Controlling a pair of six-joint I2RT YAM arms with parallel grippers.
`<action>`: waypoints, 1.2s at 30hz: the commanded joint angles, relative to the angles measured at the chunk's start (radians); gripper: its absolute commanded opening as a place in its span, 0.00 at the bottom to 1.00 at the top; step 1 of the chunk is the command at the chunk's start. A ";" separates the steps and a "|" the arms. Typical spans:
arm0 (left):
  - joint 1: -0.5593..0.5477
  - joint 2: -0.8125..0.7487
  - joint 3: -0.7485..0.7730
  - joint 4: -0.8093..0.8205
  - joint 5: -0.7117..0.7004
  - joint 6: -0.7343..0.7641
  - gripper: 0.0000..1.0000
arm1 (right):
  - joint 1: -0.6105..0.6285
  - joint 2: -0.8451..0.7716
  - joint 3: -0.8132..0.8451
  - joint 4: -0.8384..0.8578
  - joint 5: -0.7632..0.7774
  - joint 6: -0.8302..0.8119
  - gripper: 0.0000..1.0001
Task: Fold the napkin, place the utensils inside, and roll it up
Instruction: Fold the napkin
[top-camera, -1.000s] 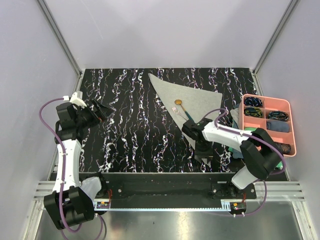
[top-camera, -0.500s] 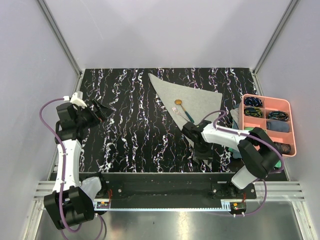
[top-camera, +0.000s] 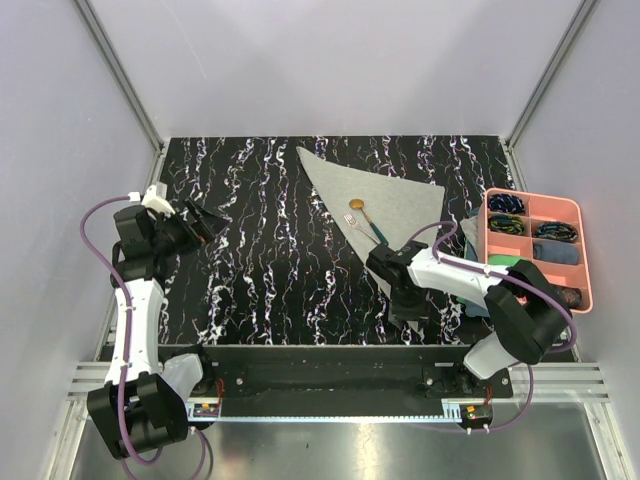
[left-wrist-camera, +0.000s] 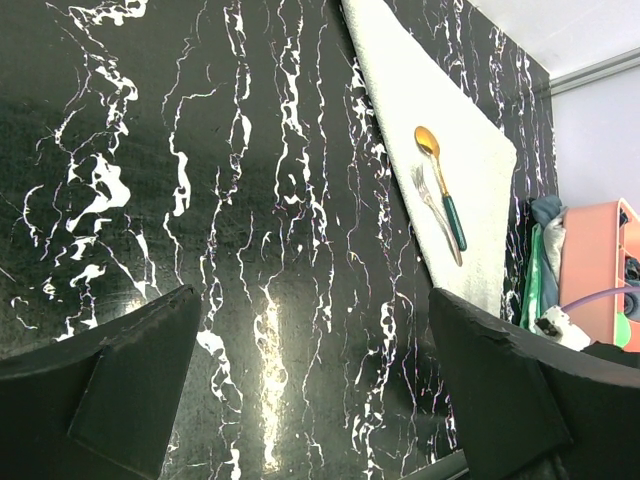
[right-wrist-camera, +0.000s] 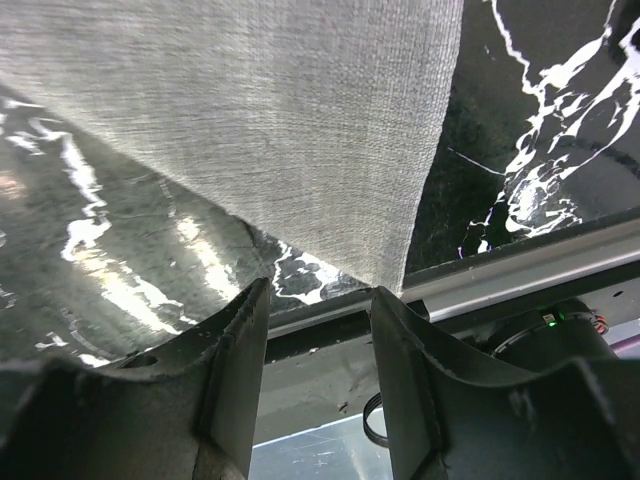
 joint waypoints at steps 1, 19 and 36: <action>-0.005 -0.006 0.001 0.045 0.035 -0.007 0.99 | 0.008 -0.025 0.053 -0.054 0.048 0.002 0.52; -0.009 -0.012 -0.001 0.045 0.030 -0.007 0.99 | 0.002 0.021 -0.022 0.002 0.039 0.036 0.52; -0.011 -0.018 0.001 0.047 0.033 -0.007 0.99 | -0.001 0.050 -0.054 0.043 -0.020 0.047 0.39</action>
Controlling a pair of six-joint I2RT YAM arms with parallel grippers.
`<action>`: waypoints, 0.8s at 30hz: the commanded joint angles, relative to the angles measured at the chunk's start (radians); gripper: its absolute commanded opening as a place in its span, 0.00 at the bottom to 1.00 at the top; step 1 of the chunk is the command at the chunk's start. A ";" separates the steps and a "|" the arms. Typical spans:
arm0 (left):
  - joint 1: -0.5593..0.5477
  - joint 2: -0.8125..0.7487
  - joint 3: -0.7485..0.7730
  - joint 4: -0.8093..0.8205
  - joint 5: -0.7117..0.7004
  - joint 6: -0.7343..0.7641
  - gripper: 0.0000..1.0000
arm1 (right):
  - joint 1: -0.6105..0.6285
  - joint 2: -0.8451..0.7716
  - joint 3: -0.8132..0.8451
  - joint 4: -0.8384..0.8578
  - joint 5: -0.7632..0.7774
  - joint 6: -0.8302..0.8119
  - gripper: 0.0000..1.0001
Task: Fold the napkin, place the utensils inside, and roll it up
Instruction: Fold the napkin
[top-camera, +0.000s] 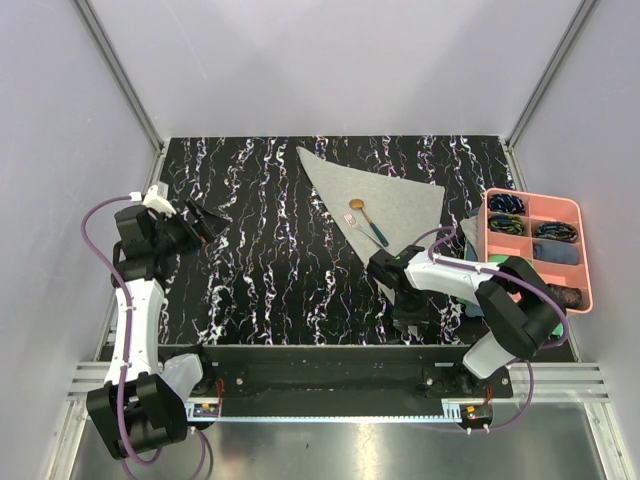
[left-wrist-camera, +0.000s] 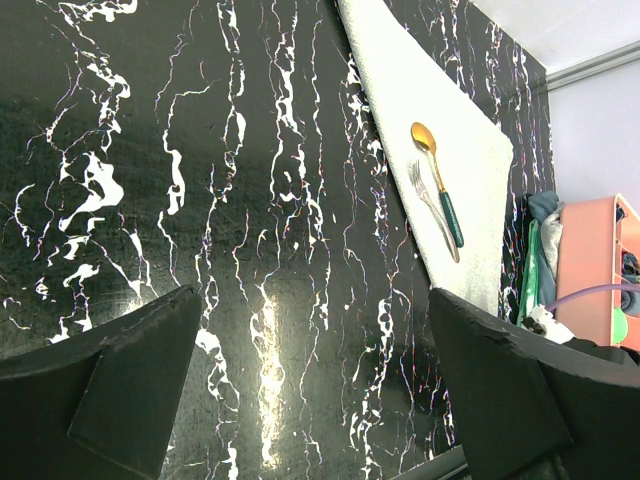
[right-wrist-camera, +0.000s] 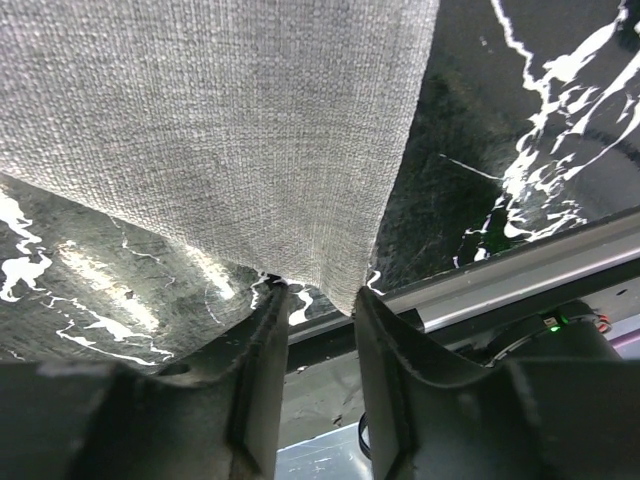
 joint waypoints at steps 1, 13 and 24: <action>-0.006 -0.018 0.001 0.045 0.027 -0.003 0.99 | -0.003 0.014 -0.020 0.026 -0.031 0.029 0.35; -0.007 -0.013 0.003 0.045 0.030 -0.002 0.99 | -0.003 0.029 -0.018 0.020 -0.054 0.041 0.29; -0.007 -0.013 0.004 0.045 0.030 -0.002 0.99 | -0.003 0.035 -0.017 0.020 -0.061 0.032 0.00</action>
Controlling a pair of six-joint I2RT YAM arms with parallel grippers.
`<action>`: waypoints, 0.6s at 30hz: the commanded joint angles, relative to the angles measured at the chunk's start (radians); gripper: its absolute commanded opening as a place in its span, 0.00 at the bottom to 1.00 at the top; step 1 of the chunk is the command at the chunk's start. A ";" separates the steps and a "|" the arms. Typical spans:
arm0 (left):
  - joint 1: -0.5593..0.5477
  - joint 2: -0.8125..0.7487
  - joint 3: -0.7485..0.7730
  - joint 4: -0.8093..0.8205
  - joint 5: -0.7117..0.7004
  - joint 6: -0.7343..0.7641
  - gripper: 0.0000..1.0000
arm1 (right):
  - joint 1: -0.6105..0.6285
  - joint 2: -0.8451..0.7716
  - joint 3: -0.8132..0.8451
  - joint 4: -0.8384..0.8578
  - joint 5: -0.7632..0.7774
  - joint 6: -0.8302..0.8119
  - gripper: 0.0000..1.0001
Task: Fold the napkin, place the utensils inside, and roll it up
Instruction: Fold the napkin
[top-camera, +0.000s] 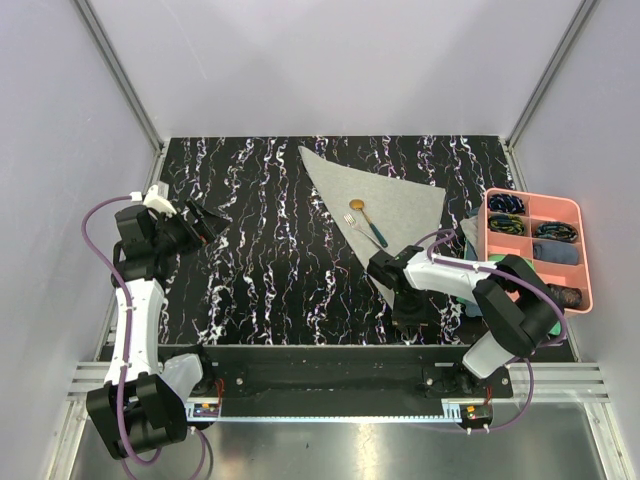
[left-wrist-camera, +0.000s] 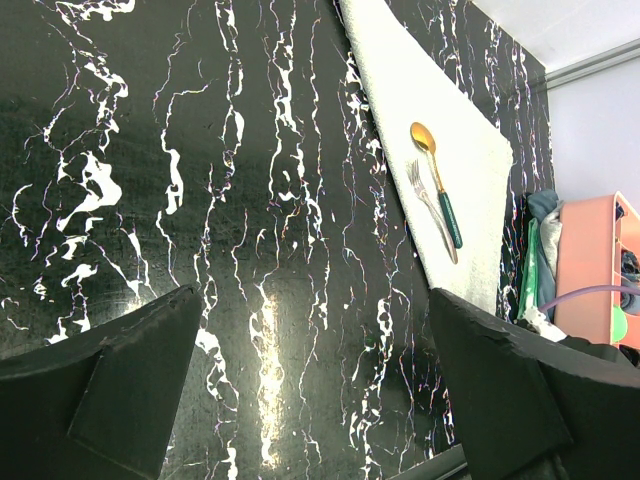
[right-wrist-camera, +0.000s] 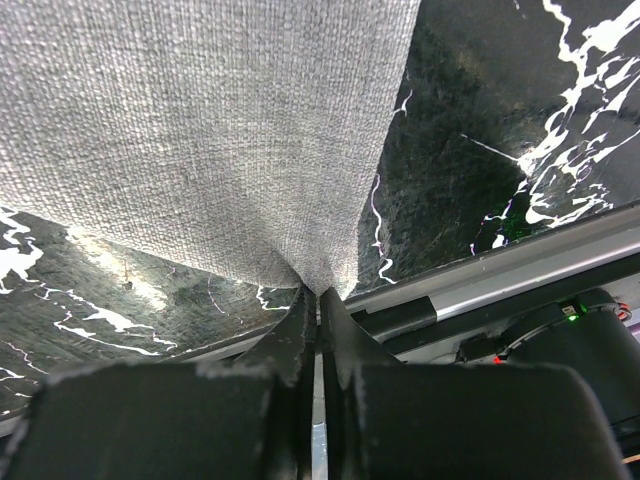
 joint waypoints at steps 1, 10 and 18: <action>-0.005 -0.013 0.004 0.045 0.031 -0.002 0.99 | -0.002 0.020 -0.011 0.016 -0.010 0.017 0.00; -0.005 -0.011 0.006 0.045 0.030 -0.001 0.99 | 0.000 -0.036 0.110 -0.066 0.050 -0.010 0.00; -0.005 -0.008 0.007 0.042 0.030 0.001 0.99 | -0.009 0.094 0.335 -0.089 0.185 -0.112 0.00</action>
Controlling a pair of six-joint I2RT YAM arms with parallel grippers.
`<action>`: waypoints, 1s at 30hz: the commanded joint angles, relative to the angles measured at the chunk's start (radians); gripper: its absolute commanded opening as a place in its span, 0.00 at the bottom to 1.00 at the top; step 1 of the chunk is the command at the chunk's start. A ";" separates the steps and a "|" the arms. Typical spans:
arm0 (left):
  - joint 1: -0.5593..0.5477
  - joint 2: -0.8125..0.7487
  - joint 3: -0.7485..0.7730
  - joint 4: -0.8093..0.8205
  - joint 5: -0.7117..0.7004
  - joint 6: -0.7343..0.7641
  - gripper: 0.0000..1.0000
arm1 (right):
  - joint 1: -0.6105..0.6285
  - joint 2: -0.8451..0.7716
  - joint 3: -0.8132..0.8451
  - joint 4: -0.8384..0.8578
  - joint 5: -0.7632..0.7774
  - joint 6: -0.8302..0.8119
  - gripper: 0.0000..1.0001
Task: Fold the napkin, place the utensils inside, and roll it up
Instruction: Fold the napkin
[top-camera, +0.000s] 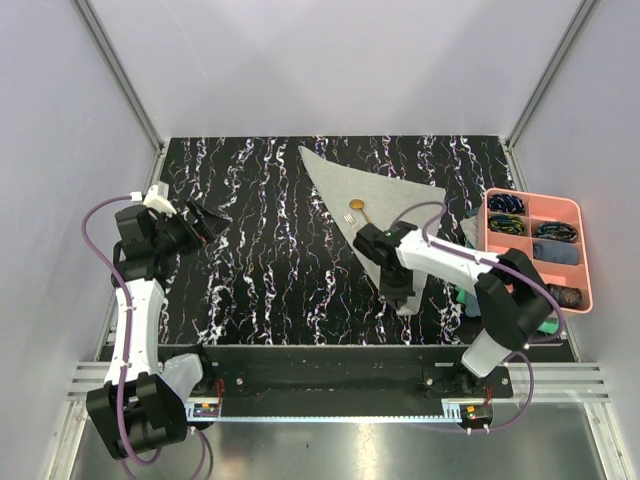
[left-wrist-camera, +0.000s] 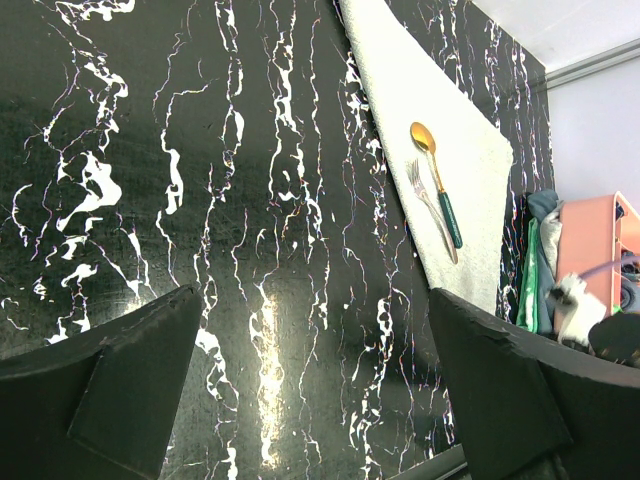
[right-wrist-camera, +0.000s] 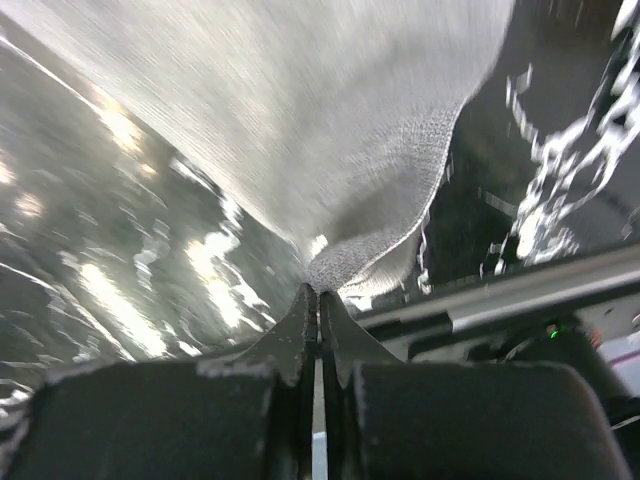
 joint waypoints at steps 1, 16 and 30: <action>-0.003 -0.007 0.007 0.044 0.030 -0.001 0.99 | -0.011 0.108 0.134 -0.011 0.128 -0.068 0.00; -0.003 0.007 0.009 0.041 0.033 0.002 0.99 | -0.112 0.407 0.554 0.080 0.182 -0.278 0.00; -0.003 0.019 0.007 0.039 0.033 0.001 0.99 | -0.138 0.637 0.927 0.119 0.154 -0.373 0.00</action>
